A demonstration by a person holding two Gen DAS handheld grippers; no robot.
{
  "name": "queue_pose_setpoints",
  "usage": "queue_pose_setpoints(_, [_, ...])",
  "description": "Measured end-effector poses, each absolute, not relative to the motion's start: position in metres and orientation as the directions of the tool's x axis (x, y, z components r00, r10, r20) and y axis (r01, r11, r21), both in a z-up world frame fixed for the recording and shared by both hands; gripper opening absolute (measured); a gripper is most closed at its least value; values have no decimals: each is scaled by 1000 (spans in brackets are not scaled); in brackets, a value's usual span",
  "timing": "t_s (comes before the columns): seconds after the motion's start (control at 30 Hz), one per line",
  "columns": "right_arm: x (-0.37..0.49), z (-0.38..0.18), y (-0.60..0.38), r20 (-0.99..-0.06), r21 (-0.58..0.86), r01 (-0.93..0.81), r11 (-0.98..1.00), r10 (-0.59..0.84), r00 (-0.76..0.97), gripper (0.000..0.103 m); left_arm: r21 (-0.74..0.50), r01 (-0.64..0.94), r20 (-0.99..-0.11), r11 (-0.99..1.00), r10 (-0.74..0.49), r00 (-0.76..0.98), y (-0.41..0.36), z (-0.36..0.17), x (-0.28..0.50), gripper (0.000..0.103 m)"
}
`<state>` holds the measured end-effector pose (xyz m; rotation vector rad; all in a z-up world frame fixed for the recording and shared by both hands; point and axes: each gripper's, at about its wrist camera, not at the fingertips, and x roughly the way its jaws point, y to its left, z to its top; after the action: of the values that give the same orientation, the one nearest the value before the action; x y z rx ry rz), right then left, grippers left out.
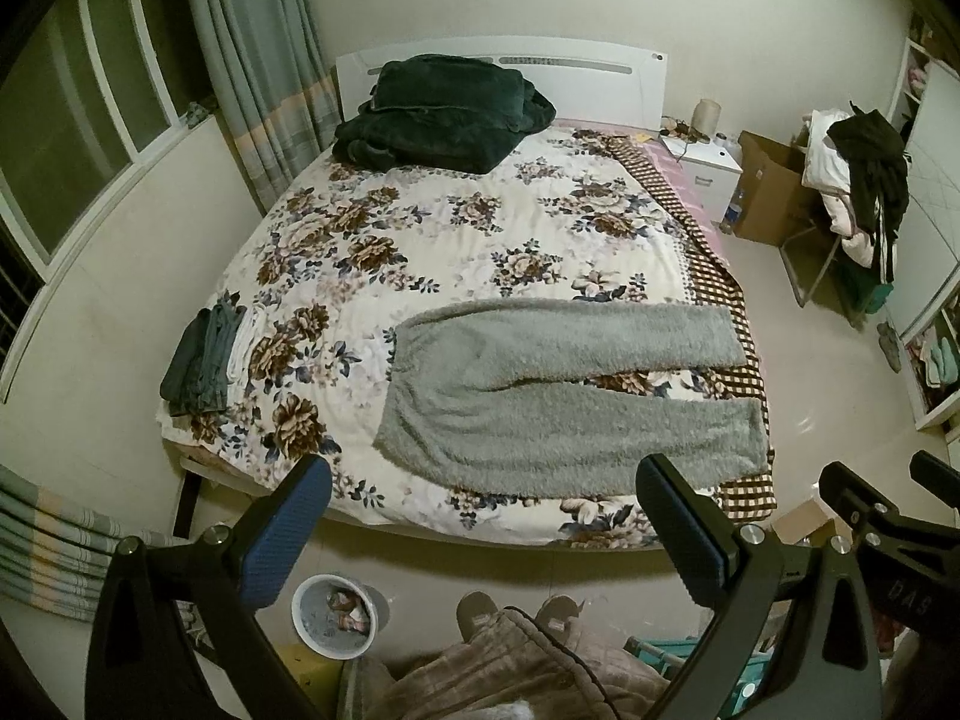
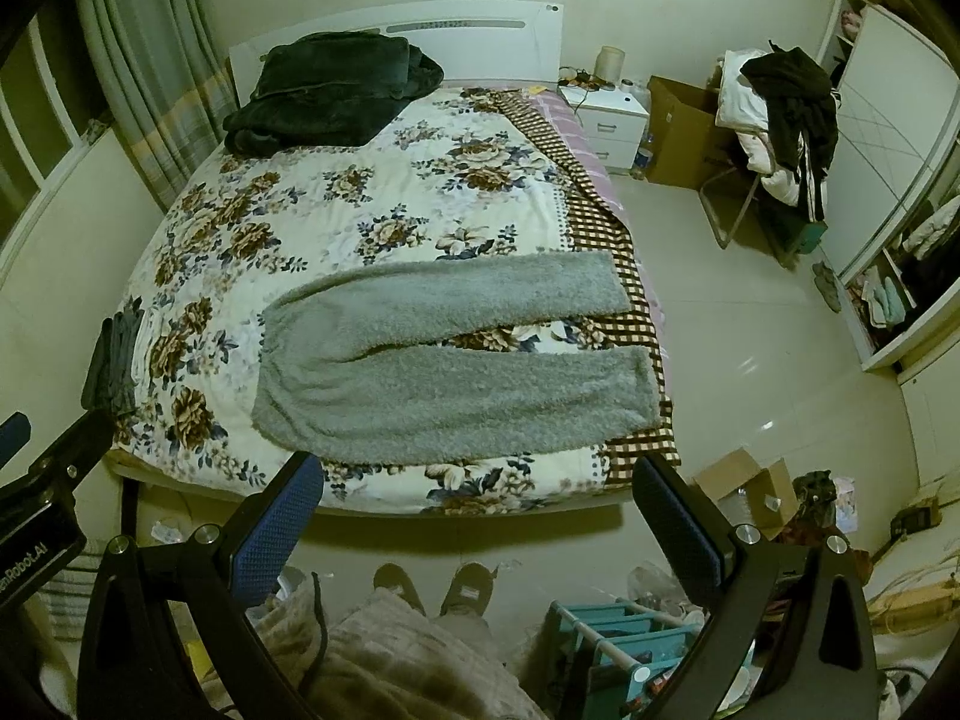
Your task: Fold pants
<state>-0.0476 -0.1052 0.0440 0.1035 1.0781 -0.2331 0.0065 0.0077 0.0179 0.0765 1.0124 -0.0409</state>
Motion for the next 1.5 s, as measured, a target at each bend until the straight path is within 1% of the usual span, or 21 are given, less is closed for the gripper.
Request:
queue_pose_setpoints(0.97, [-47,44,-105,-880,-26,239,971,-136,455,103,40,69,-843,997,-3,538,8,17,3,103])
queue_pose_setpoints(1.13, [-31,56,-93,-876,-24,247,969,-140,462,103,39,70,-842,997,-5,540,8,18,2,103])
queue_pose_setpoints(1.5, [-32,56,-92,-876,-26,243,970,-140,463,103,37,69,-841,997,-7,541,9,17,1,103])
